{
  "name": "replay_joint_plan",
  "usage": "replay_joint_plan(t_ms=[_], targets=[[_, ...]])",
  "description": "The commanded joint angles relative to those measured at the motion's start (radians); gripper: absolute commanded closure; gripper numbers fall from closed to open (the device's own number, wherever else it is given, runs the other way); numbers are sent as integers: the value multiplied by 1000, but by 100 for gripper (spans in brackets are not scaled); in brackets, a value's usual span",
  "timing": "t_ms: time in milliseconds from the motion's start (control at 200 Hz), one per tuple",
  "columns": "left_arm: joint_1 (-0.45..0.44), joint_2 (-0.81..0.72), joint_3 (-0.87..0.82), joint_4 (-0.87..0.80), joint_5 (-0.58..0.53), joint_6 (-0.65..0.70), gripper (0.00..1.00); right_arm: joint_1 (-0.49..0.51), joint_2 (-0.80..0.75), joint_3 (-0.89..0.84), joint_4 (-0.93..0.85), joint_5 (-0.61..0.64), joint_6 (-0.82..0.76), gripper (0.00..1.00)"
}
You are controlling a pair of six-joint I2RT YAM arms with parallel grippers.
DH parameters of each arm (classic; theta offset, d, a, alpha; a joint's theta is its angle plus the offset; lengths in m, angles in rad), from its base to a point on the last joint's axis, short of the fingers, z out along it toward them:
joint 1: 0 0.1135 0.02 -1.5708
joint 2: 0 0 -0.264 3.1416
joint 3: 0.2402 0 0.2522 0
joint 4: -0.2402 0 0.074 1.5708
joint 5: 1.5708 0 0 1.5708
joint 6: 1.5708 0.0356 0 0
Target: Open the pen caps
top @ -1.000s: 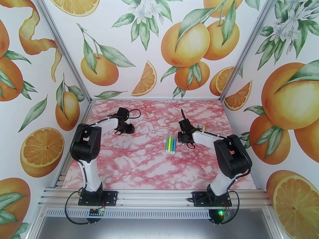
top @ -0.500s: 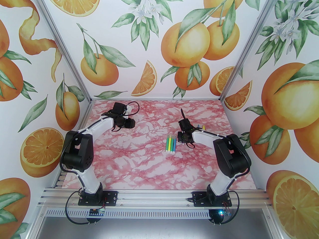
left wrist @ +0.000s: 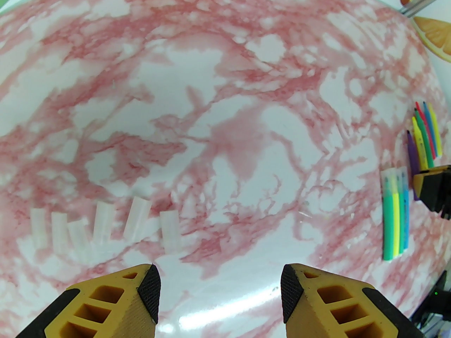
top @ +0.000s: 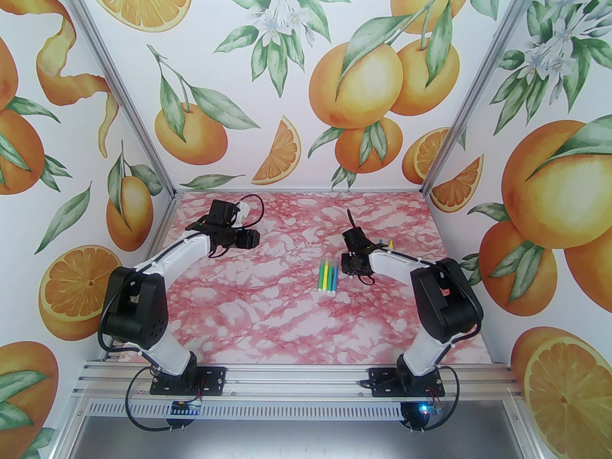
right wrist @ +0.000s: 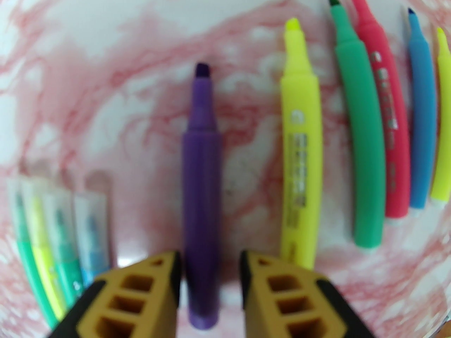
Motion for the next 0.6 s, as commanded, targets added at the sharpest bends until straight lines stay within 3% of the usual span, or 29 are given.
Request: replay_joint_plan(t_ms=[0,320,595], targets=[[2,-39,-14,35,17,9,39,23,-71,19,-31,12,-2,64],[2,-36,-66,112,41,-42,39,135,-107,24,-43,-2,12,56],[1,-35,-69,120,42,-39,39,170,-98,-8,-31,-34,48,55]])
